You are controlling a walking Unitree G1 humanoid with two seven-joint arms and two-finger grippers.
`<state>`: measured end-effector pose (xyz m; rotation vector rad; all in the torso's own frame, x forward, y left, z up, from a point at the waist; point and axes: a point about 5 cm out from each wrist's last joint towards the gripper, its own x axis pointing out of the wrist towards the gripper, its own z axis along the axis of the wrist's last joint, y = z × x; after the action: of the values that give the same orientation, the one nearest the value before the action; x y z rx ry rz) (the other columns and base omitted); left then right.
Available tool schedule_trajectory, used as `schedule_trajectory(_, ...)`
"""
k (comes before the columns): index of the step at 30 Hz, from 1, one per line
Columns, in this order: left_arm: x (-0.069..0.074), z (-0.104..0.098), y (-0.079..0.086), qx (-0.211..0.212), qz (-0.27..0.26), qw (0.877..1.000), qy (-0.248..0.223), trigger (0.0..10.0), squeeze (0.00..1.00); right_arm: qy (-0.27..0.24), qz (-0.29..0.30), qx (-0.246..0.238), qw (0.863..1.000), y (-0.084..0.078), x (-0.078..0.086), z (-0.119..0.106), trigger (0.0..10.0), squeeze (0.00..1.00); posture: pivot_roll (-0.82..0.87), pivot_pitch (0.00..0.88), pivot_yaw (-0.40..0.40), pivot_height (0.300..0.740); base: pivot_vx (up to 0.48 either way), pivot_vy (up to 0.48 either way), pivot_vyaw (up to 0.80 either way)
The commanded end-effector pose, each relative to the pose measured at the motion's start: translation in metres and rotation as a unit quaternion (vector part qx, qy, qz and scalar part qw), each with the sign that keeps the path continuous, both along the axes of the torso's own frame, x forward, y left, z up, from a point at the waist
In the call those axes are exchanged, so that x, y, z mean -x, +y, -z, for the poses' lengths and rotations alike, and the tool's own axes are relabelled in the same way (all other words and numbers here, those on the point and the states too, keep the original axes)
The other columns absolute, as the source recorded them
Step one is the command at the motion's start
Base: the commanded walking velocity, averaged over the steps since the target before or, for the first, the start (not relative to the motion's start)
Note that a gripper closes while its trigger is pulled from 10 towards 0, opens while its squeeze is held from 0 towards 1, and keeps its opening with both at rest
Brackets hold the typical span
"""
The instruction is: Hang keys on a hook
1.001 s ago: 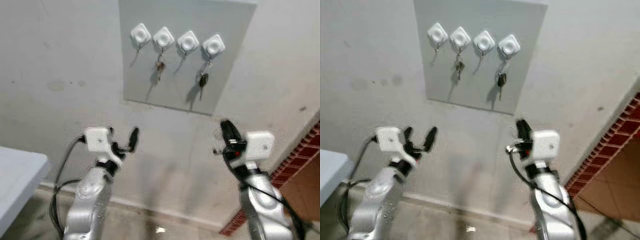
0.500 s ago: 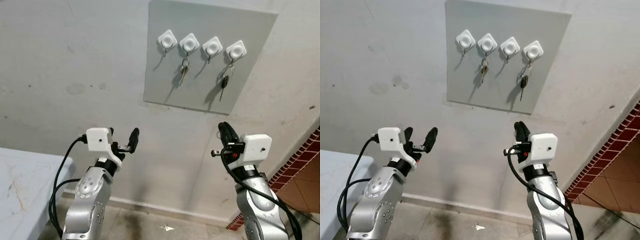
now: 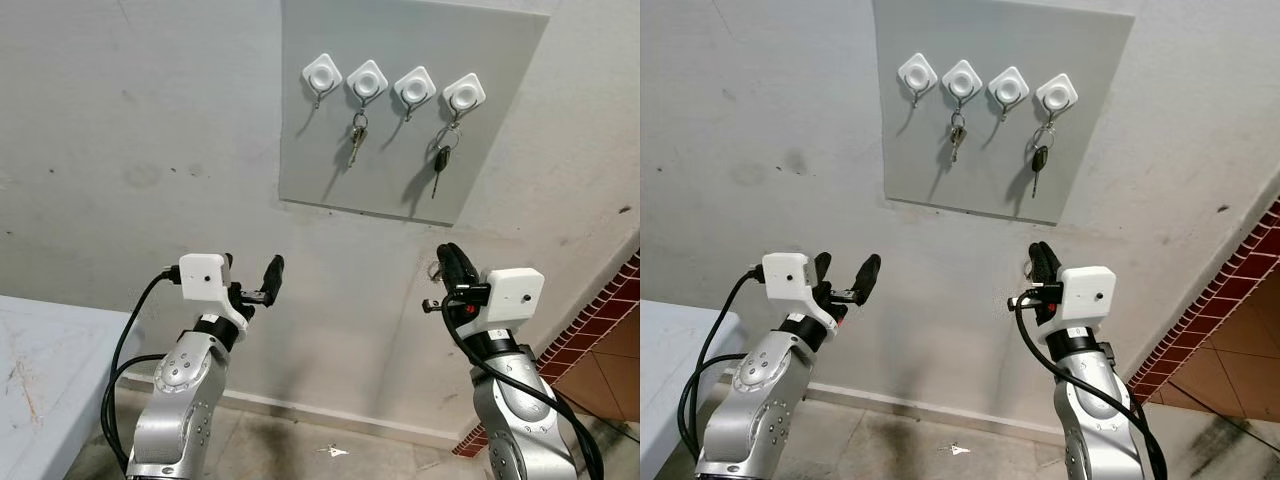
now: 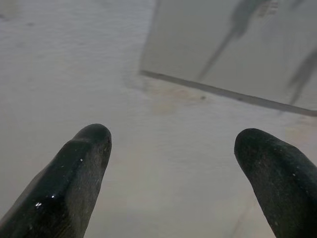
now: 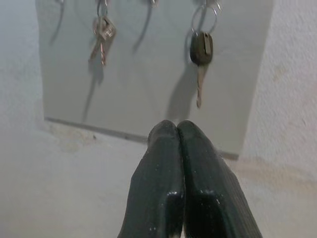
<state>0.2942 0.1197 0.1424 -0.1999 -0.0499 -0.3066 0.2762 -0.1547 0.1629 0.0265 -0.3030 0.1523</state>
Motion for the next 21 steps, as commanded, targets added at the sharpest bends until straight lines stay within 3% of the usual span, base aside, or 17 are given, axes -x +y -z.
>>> schedule_trajectory(1,-0.005,-0.012,-0.013,-0.008,0.038,0.999,-0.019,10.0,0.0,-0.016,-0.006,-0.001,1.0,0.0,-0.008,-0.007,10.0,0.0,0.04,0.0,-0.05,0.74,0.0,0.0,0.0)
schedule_trajectory(5,-0.011,-0.019,-0.021,-0.012,0.061,0.998,-0.027,10.0,0.0,-0.03,-0.016,0.005,0.999,0.001,-0.016,-0.014,10.0,0.0,0.04,0.0,-0.047,0.74,0.0,0.0,0.0)
schedule_trajectory(10,-0.025,-0.05,-0.042,-0.02,0.123,0.99,-0.066,10.0,0.0,-0.07,-0.029,0.019,0.997,0.003,-0.042,-0.037,10.0,0.0,0.03,0.0,-0.04,0.74,0.0,0.0,0.0)
schedule_trajectory(21,-0.032,-0.071,-0.053,-0.008,0.147,0.985,-0.085,10.0,0.0,-0.094,-0.085,0.003,0.992,0.017,-0.07,-0.061,10.0,0.0,0.03,0.0,-0.039,0.74,0.0,0.0,0.0)
